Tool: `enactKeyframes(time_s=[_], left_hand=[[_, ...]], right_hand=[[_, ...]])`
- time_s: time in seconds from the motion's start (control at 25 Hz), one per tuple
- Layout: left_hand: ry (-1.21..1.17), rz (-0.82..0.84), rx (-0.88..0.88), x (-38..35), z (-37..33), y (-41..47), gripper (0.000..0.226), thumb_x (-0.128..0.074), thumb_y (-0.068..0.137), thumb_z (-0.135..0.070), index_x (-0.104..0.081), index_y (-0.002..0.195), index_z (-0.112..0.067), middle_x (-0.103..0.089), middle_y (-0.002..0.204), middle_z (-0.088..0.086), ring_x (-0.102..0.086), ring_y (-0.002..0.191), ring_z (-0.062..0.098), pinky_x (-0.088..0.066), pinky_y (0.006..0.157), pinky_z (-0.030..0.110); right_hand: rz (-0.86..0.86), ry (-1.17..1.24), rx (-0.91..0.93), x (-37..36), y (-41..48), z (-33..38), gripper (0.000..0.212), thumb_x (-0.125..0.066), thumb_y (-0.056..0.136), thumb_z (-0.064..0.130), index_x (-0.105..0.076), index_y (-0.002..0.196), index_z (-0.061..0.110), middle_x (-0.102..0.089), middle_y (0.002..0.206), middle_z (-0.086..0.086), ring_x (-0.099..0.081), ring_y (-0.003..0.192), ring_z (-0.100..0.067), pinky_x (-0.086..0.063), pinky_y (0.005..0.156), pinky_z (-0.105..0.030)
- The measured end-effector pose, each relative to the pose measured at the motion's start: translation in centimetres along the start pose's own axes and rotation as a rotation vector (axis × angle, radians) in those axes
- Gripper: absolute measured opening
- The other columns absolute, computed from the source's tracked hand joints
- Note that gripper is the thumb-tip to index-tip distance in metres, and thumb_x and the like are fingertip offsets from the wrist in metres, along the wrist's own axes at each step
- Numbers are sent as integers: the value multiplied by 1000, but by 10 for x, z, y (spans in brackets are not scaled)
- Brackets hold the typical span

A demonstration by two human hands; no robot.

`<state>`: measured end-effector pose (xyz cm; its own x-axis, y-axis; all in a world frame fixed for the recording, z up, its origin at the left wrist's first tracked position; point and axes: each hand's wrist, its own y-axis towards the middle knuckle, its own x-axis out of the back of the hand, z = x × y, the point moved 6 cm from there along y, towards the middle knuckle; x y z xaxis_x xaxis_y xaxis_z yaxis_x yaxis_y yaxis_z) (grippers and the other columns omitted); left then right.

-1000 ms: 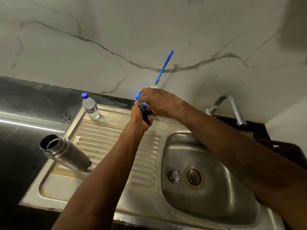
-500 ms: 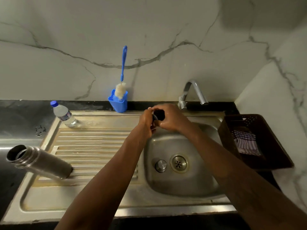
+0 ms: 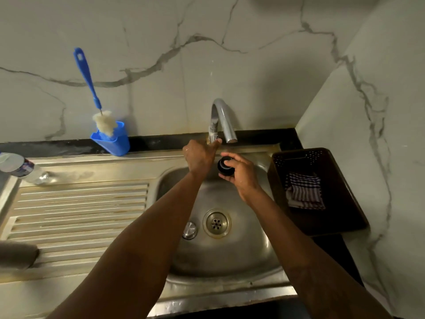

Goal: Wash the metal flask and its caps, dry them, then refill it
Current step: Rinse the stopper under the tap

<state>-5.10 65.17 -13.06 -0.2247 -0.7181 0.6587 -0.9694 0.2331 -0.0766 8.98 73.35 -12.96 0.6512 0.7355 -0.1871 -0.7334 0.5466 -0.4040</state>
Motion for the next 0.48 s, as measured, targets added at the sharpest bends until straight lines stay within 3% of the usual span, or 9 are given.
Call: enactKeyframes(time_s=[0.04, 0.16, 0.24, 0.32, 0.4, 0.48], left_hand=[[9, -23, -6, -2, -1, 4, 51, -69, 90, -61, -67, 69, -15, -62, 67, 5, -60, 72, 27, -30, 74, 29], [-70, -40, -9, -12, -10, 6, 30, -74, 92, -42, -80, 85, -14, -72, 76, 7, -63, 80, 25, -35, 75, 25], [-91, -48, -42, -16, -15, 3, 21, -72, 95, -29, -79, 86, -10, -66, 71, 3, -55, 69, 13, -35, 68, 12], [-94, -61, -18, -19, -13, 0, 21, -72, 97, -23, -74, 79, -13, -59, 66, -3, -49, 70, 14, -37, 67, 18], [-138, -108, 19, -19, -10, 2, 25, -74, 94, -20, -68, 70, -18, -55, 57, -11, -54, 64, 15, -47, 70, 29], [-230, -139, 110, -18, -5, 3, 25, -75, 94, -19, -68, 70, -17, -53, 54, -13, -53, 52, 5, -52, 59, 19]], right_hand=[[1, 3, -8, 2, 5, -2, 26, -53, 96, -1, -72, 109, 12, -65, 114, -7, -62, 115, -31, -59, 95, -49], [-22, 0, -26, 6, 22, -7, 24, -52, 98, 1, -68, 115, 6, -63, 120, -15, -61, 116, -35, -59, 94, -48], [-51, -15, -35, 6, 31, -9, 26, -51, 99, 2, -65, 120, 3, -63, 124, -20, -62, 117, -37, -58, 95, -50], [-69, -17, -37, 4, 37, -13, 27, -49, 100, 4, -64, 122, 2, -64, 124, -21, -62, 117, -38, -57, 96, -52], [-74, -21, -39, 2, 39, -14, 25, -48, 100, 4, -64, 119, 4, -64, 121, -19, -63, 116, -38, -57, 96, -52], [-61, -17, -35, -1, 38, -15, 23, -46, 100, 3, -64, 114, 8, -66, 113, -14, -65, 109, -35, -57, 96, -54]])
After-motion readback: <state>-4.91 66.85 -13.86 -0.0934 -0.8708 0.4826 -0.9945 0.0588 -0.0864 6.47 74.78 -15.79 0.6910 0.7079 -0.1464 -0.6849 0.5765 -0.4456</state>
